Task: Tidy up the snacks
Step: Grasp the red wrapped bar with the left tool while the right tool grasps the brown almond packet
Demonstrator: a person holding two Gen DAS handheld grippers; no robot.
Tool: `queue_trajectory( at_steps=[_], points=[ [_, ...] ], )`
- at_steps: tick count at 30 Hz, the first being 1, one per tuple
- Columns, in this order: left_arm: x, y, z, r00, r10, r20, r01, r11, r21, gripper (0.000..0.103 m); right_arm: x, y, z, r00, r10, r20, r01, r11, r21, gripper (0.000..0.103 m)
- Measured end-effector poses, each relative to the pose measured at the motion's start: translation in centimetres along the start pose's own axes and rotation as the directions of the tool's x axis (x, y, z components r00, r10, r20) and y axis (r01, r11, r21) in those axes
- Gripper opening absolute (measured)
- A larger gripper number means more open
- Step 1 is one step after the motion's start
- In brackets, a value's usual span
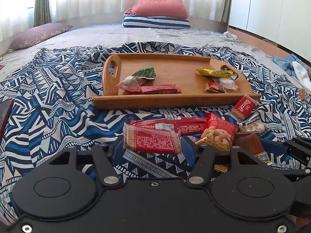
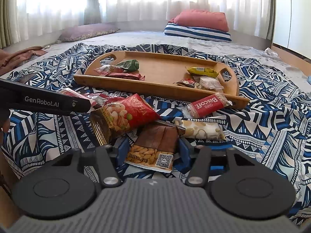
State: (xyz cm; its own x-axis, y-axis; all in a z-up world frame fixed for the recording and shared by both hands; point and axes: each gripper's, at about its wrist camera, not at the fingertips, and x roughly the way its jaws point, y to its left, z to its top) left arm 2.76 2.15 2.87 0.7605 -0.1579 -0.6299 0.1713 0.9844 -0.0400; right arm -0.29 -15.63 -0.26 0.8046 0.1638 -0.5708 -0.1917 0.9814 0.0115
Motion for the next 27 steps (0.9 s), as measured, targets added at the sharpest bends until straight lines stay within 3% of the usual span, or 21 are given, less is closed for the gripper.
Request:
queue_trajectory(
  at_steps=[15,16,17,19,22,24,26,27],
  points=[
    [-0.4,0.2,1.1,1.000,0.000,0.022,0.000,1.000,-0.012,0.058,-1.5,-2.1,0.7,0.999,-0.040,0.021,0.039,0.998,0.041,0.046],
    [-0.4,0.2,1.3,1.000,0.000,0.024,0.000,1.000,-0.015,0.058,-1.5,-2.3,0.8,0.999,-0.044,0.025,0.043,0.998,0.042,0.044],
    [-0.3,0.3,1.6,1.000,-0.001,0.026,0.002,1.000,-0.021,0.058,-1.6,-2.5,1.0,0.998,-0.052,0.030,0.050,0.998,0.042,0.027],
    [-0.2,0.5,2.1,0.999,-0.001,0.032,0.002,1.000,-0.031,0.058,-1.7,-2.9,1.4,0.998,-0.058,0.028,0.057,0.998,0.042,0.026],
    [-0.3,0.6,2.7,0.999,0.005,0.046,-0.004,0.999,-0.034,0.058,-1.6,-3.4,1.8,0.995,-0.096,0.028,0.095,0.994,0.045,0.026],
    [-0.3,0.6,2.9,0.999,0.003,0.050,-0.001,0.999,-0.037,0.058,-1.5,-3.8,1.8,0.994,-0.108,0.023,0.107,0.993,0.059,0.032],
    [-0.3,0.5,2.8,0.999,0.002,0.048,0.000,0.999,-0.038,0.058,-1.6,-4.2,1.6,0.993,-0.116,0.021,0.114,0.990,0.084,0.047],
    [-0.2,0.5,2.8,0.999,0.001,0.046,0.001,0.999,-0.039,0.058,-1.7,-4.3,1.5,0.994,-0.107,0.023,0.104,0.991,0.087,0.048]
  ],
)
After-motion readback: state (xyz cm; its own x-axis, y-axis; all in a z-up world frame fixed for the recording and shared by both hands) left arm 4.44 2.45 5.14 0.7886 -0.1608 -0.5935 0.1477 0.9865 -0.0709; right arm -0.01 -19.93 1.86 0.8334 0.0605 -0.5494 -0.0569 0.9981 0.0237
